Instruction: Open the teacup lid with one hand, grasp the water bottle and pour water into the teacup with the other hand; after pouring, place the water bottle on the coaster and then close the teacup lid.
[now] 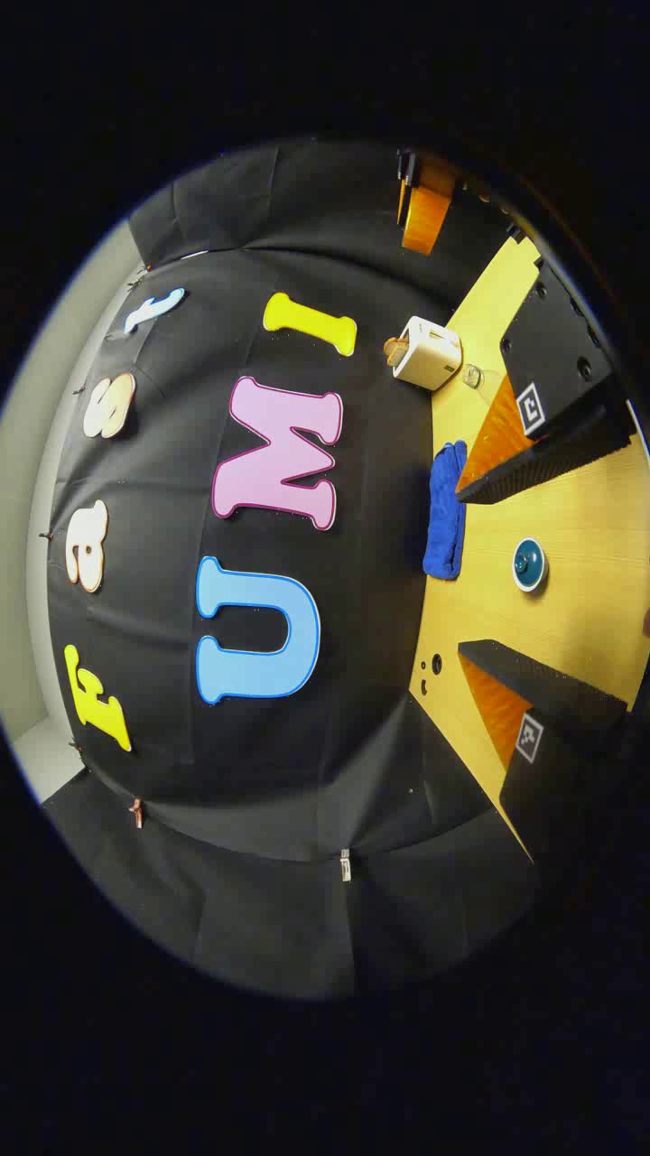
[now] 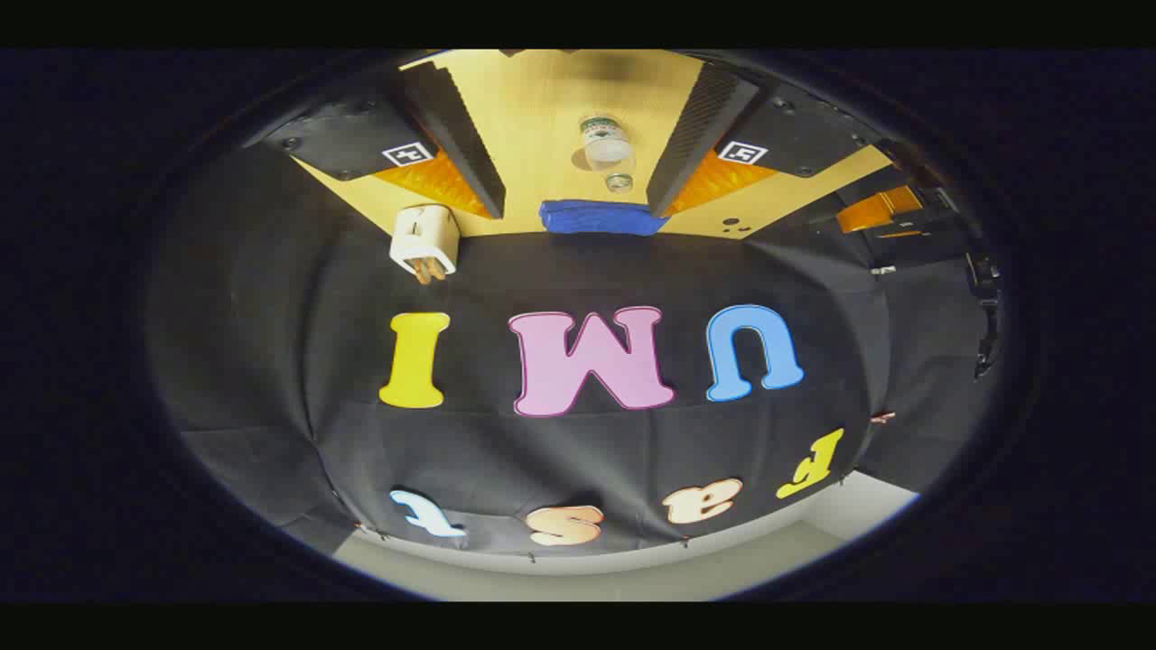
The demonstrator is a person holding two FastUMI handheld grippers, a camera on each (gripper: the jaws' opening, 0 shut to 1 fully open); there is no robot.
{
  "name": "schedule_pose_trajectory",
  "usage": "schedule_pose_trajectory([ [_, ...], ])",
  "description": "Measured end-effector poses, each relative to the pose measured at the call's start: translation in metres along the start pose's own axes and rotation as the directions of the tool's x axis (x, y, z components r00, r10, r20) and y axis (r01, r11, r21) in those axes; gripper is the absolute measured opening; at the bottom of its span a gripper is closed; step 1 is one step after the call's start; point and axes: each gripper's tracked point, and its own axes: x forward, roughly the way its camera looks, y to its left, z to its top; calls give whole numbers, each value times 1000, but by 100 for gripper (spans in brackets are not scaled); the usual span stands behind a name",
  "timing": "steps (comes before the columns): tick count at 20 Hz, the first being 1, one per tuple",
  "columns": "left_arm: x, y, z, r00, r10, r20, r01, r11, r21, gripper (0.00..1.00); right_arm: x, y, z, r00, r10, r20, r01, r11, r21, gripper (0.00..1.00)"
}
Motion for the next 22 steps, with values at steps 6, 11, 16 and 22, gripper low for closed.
schedule_pose_trajectory([
  [6, 20, 1, -11, 1000, -4, -22, 4, 1000, 6, 95, 18, -6, -6, 1000, 0, -2, -1, 996, -86, 98],
  [11, 35, 2, -23, 999, 30, -45, -31, 999, -9, 95, 40, 0, -4, 998, 54, 15, -52, 994, -93, 98],
  [16, 51, -3, -37, 997, 28, -76, -25, 999, 38, 95, 54, -18, -25, 998, 49, -41, -50, 998, -26, 98],
  [22, 95, -13, -79, 987, -48, -152, 56, 997, 49, 99, 62, -17, -50, 991, 61, -119, -68, 997, -48, 99],
])
